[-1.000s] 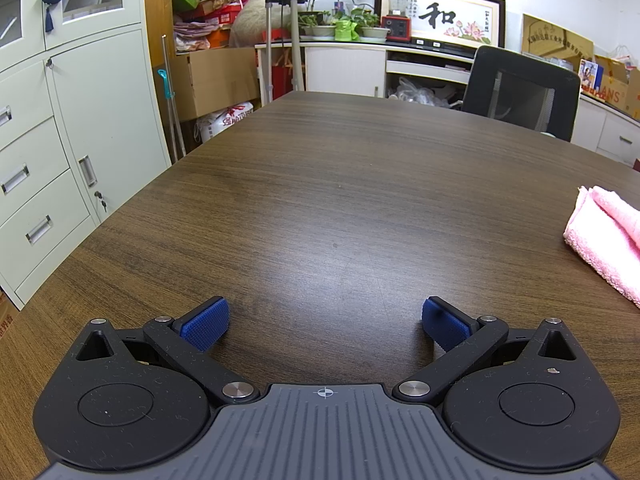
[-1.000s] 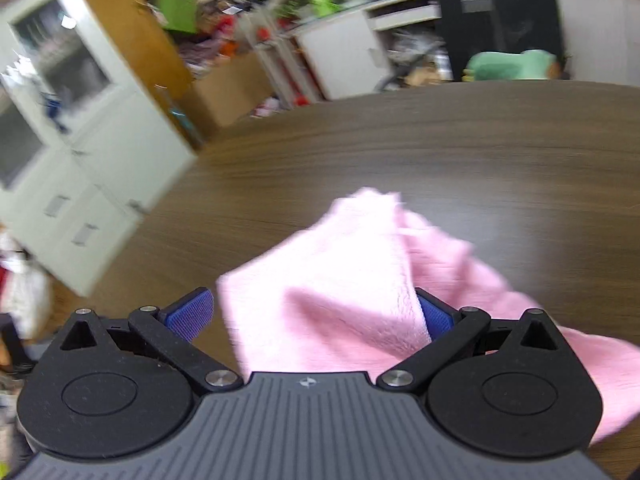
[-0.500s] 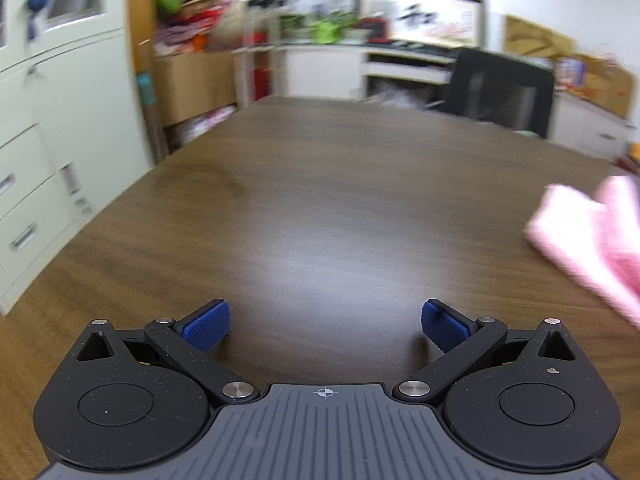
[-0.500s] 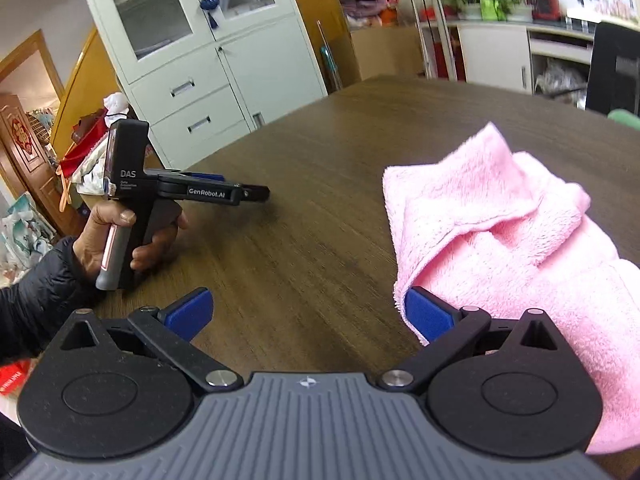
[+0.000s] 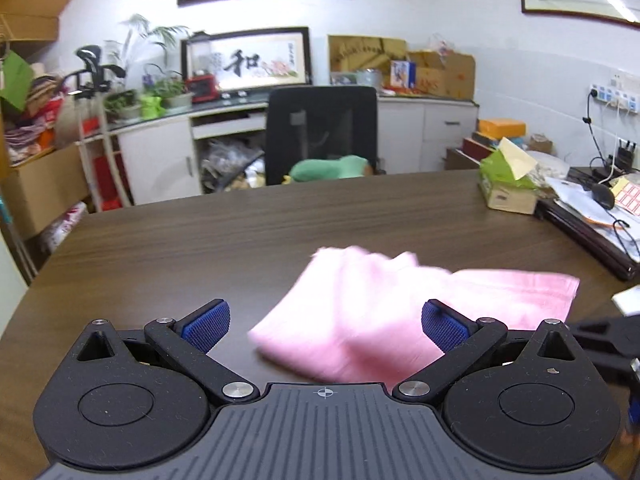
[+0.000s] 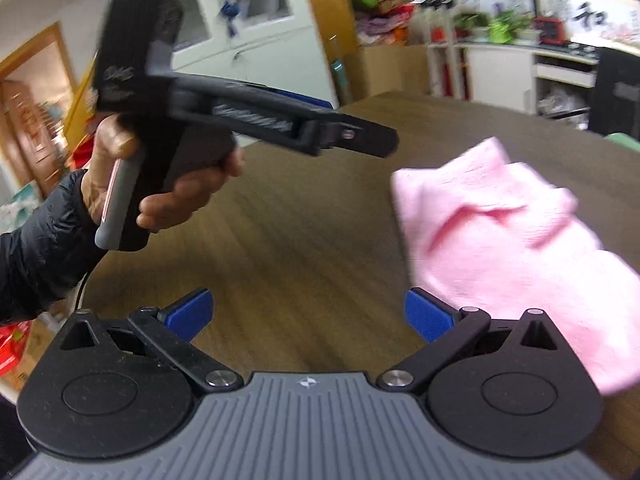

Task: Fold towel
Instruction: 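Close the left tool on a towel corner while the right tool approaches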

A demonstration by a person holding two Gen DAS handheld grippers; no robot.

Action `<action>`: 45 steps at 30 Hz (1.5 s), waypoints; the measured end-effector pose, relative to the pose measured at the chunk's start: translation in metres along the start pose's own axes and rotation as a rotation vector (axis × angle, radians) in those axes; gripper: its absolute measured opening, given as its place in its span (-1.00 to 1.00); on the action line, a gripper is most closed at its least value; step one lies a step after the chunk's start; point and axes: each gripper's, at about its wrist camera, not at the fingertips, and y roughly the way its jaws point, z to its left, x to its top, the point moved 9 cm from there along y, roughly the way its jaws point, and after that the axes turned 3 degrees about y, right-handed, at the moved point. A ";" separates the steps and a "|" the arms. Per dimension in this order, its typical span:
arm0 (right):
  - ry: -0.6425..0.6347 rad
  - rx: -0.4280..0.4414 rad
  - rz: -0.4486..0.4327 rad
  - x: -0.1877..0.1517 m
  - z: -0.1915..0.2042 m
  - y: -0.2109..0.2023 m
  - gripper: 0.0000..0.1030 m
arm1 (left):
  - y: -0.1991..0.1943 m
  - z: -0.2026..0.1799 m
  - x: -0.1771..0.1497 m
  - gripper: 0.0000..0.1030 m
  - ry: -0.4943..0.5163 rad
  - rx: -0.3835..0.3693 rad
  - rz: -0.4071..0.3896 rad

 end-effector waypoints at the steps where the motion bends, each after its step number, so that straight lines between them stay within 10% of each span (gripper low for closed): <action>1: 0.029 -0.034 -0.008 -0.003 -0.008 -0.007 1.00 | 0.006 -0.004 0.002 1.00 0.000 -0.006 0.015; 20: 0.417 -0.150 -0.096 -0.017 -0.085 -0.064 1.00 | 0.087 -0.040 -0.013 0.95 0.174 0.093 0.228; 24: 0.480 -0.145 -0.144 -0.017 -0.096 -0.080 1.00 | 0.097 -0.031 -0.024 0.25 0.123 0.081 0.288; 28: 0.546 -0.164 -0.177 -0.017 -0.117 -0.085 1.00 | 0.090 -0.022 -0.022 0.65 0.073 0.081 0.273; 33: 0.617 -0.197 -0.196 -0.021 -0.137 -0.086 1.00 | 0.084 -0.011 -0.018 0.36 0.067 0.102 0.261; 45: 0.718 -0.226 -0.214 -0.034 -0.160 -0.086 1.00 | 0.061 0.011 -0.001 0.44 0.111 0.315 0.233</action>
